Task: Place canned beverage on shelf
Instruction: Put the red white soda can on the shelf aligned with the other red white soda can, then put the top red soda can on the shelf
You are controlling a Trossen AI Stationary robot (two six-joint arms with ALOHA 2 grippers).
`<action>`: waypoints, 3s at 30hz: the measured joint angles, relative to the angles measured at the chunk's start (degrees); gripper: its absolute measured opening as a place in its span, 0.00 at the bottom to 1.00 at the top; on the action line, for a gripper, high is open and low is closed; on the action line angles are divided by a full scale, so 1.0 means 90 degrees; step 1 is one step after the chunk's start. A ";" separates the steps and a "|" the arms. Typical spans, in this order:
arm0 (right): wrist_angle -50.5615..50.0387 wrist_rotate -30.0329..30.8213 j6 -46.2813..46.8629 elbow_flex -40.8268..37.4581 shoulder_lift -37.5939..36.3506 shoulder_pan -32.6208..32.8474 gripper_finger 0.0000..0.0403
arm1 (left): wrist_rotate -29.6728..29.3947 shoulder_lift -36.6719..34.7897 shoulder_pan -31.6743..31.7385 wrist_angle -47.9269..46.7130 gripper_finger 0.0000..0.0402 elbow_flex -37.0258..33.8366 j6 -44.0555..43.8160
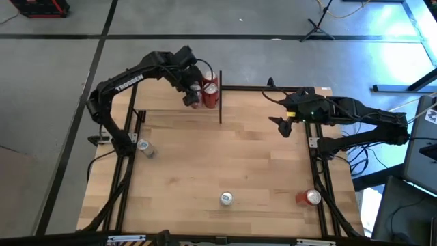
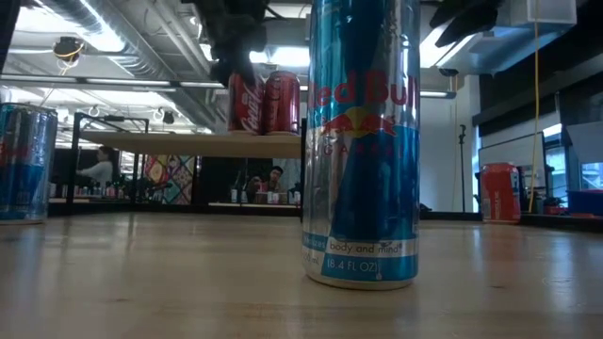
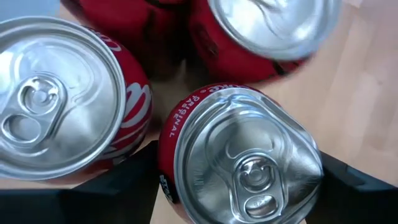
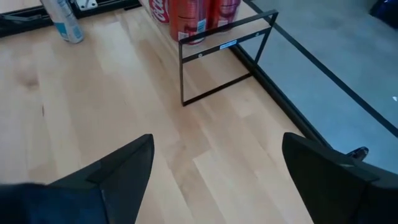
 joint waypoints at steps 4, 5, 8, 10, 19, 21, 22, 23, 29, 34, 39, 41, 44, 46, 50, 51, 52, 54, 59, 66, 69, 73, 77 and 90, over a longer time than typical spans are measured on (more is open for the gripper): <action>-0.0009 0.0053 0.0002 0.0000 0.0000 0.0000 0.86 | 0.0061 0.0016 0.0078 0.0092 0.80 -0.0002 0.0063; -0.0020 0.0053 0.0002 0.0000 0.0000 0.0000 0.86 | 0.0050 0.0016 0.0078 0.0080 0.83 -0.0002 0.0065; -0.0046 0.0053 -0.0003 0.0000 0.0000 0.0002 0.86 | 0.0053 0.0016 0.0066 0.0037 0.90 -0.0009 0.0091; -0.0046 0.0053 -0.0007 0.0000 0.0000 0.0002 0.86 | 0.0057 0.0016 0.0066 0.0046 0.92 -0.0010 0.0130; -0.0046 0.0064 -0.0362 0.0000 0.0000 0.0002 0.86 | -0.0129 0.0016 0.0056 -0.0523 0.94 0.0770 0.0068; -0.0046 0.0162 -0.0386 0.0000 0.0000 0.0005 0.86 | -0.0170 0.0016 0.0046 -0.0726 0.94 0.1115 -0.0010; -0.0046 0.0222 -0.0387 0.0000 0.0000 0.0005 0.86 | -0.0170 0.0014 0.0036 -0.0813 0.94 0.1280 -0.0051; -0.0049 0.0292 -0.0382 0.0000 0.0000 0.0005 0.86 | -0.0174 -0.0003 0.0019 -0.0898 0.94 0.1423 -0.0110; -0.0378 0.0557 -0.0139 0.0000 0.0000 -0.0425 0.86 | -0.0323 -0.0556 -0.0221 -0.0794 0.94 0.1283 -0.0811; -0.0561 0.0256 -0.0152 -0.0001 0.0071 -0.1485 0.86 | -0.1233 -0.1448 -0.0881 -0.0107 0.94 0.0257 -0.1438; -0.0579 -0.0282 -0.0698 -0.0002 0.0272 -0.2978 0.86 | -0.1462 -0.2503 -0.1403 0.0723 0.94 -0.0946 -0.1933; -0.0584 -0.0407 -0.1045 -0.0002 0.0463 -0.3603 0.86 | -0.1572 -0.2852 -0.1538 0.1038 0.94 -0.1373 -0.2164; -0.0636 -0.0450 -0.1329 -0.0002 0.0858 -0.4438 0.86 | -0.1737 -0.3265 -0.1638 0.1268 0.94 -0.1843 -0.2545; -0.0811 -0.0447 -0.1453 -0.0002 0.1121 -0.4872 0.86 | -0.1766 -0.3456 -0.1637 0.1338 0.94 -0.2015 -0.2802; -0.1350 -0.0454 -0.1560 -0.0002 0.1547 -0.5467 0.86 | -0.1783 -0.3638 -0.1632 0.1350 0.94 -0.2093 -0.3031; -0.1421 -0.0510 -0.1634 0.0000 0.1610 -0.5489 0.86 | -0.1766 -0.3661 -0.1633 0.1360 0.94 -0.2093 -0.3031; -0.1419 -0.0577 -0.1639 0.0002 0.1648 -0.5506 0.86 | -0.1747 -0.3672 -0.1634 0.1364 0.94 -0.2093 -0.3032; -0.1349 -0.0624 -0.1482 0.0019 0.1705 -0.5488 0.86 | -0.1746 -0.3673 -0.1634 0.1406 0.94 -0.2093 -0.3031; -0.1308 -0.0609 -0.1316 0.0022 0.1765 -0.5494 0.86 | -0.1746 -0.3668 -0.1634 0.1446 0.94 -0.2096 -0.2956; -0.1981 -0.0151 -0.1382 0.0075 0.2372 -0.5484 0.86 | -0.1764 -0.3668 -0.1634 0.1474 0.94 -0.2096 -0.2837; -0.2278 0.0004 -0.1217 0.0275 0.2702 -0.5484 0.86 | -0.1764 -0.3668 -0.1634 0.1474 0.94 -0.2096 -0.2782; -0.2489 -0.0013 -0.1007 0.0401 0.2998 -0.5484 0.86 | -0.1713 -0.3668 -0.1634 0.1474 0.94 -0.2096 -0.2718; -0.2511 0.0064 -0.0834 0.0401 0.3106 -0.5484 0.86 | -0.1700 -0.3668 -0.1634 0.1474 0.94 -0.2096 -0.2714; -0.2531 0.0227 -0.0280 0.0401 0.3642 -0.5489 0.86 | -0.1691 -0.3665 -0.1634 0.1472 0.94 -0.2096 -0.2330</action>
